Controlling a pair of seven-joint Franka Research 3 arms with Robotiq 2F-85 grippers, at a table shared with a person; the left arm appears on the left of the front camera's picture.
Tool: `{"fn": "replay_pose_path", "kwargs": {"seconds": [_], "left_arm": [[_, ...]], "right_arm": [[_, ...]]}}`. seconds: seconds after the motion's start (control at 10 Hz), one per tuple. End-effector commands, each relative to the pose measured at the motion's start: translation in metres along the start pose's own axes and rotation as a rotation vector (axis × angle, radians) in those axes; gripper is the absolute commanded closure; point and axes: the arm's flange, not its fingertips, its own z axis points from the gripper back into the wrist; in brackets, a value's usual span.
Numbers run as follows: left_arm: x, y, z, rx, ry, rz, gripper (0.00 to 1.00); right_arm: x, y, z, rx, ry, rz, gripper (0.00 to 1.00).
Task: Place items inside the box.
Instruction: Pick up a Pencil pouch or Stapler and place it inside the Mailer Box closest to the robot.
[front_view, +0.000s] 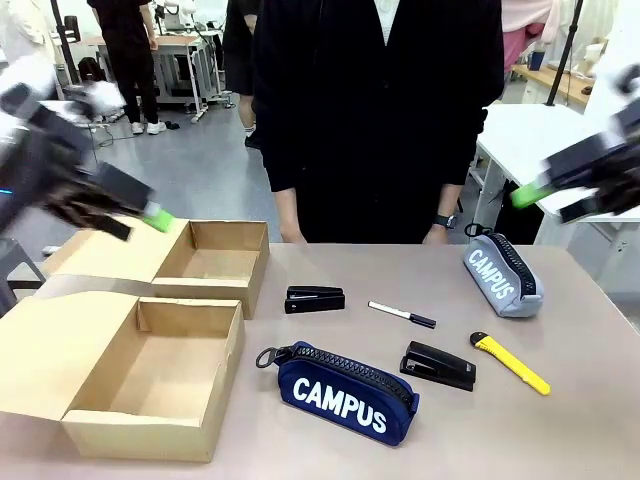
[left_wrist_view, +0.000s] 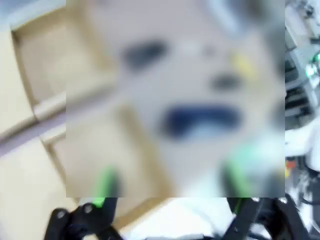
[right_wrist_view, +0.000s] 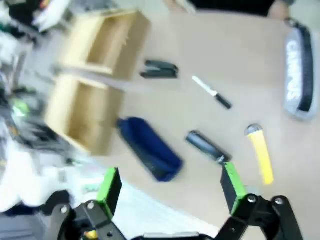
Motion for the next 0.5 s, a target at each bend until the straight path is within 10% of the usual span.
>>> {"fn": "replay_pose_path", "kwargs": {"seconds": [0.0,0.4], "left_arm": [[-0.044,0.08,0.056,-0.195,-0.13,0.295,0.0],[-0.172,0.197,0.086,-0.605,-0.713,0.831,0.0]], "right_arm": [[-0.056,-0.076,0.068,0.118,-0.172,-0.3,0.0],[-0.128,-0.199,0.142,0.246,-0.443,-0.676,0.0]]}}
